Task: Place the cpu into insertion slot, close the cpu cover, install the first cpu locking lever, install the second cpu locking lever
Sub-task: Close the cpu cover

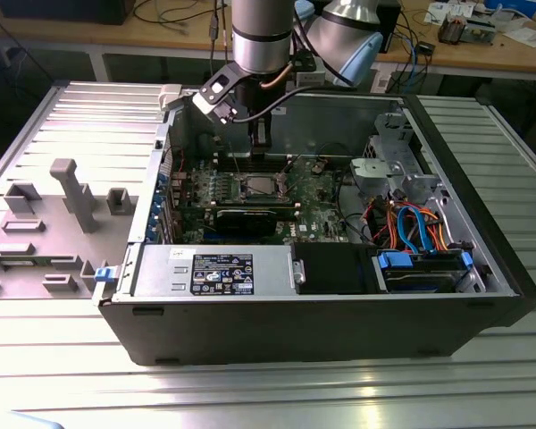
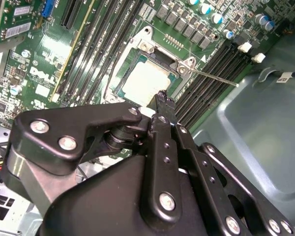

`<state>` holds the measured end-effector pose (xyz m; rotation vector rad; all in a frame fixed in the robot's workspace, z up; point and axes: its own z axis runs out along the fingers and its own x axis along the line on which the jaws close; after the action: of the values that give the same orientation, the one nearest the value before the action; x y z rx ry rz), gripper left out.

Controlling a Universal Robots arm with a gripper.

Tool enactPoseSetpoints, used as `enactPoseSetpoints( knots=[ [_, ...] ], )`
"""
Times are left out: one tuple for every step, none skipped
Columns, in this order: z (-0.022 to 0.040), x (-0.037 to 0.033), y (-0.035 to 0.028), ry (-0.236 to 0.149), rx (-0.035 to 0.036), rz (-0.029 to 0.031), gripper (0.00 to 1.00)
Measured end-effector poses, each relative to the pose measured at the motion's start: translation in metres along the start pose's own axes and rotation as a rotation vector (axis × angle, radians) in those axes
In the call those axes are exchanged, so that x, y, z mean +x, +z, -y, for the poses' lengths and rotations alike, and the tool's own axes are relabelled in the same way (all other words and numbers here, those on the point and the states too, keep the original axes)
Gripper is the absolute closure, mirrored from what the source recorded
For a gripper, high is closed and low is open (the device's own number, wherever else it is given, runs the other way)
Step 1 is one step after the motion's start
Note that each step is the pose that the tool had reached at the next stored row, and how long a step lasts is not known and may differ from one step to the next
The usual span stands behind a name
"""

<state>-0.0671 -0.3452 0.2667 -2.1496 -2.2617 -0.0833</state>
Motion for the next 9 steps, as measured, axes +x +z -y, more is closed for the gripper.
enactPoseSetpoints(
  knots=[
    [0.0, 0.0, 0.0, 0.0, 0.0, 0.0, 0.89],
    [0.0, 0.0, 0.0, 0.0, 0.0, -0.0001, 0.89],
    [0.0, 0.0, 0.0, 0.0, 0.0001, 0.0001, 0.89],
    [-0.0001, 0.0, 0.0, 0.0, 0.0002, 0.0001, 0.89],
    [-0.0011, -0.0001, 0.0001, 0.0, 0.0002, 0.0001, 0.89],
    [-0.0033, -0.0002, 0.0002, 0.0, 0.0002, 0.0002, 0.89],
    [-0.0046, -0.0003, 0.0002, 0.0, 0.0002, 0.0001, 0.89],
    [-0.0055, -0.0003, 0.0002, 0.0, 0.0001, 0.0001, 0.89],
    [-0.0058, -0.0003, 0.0003, 0.0, 0.0001, 0.0, 0.89]
  ],
)
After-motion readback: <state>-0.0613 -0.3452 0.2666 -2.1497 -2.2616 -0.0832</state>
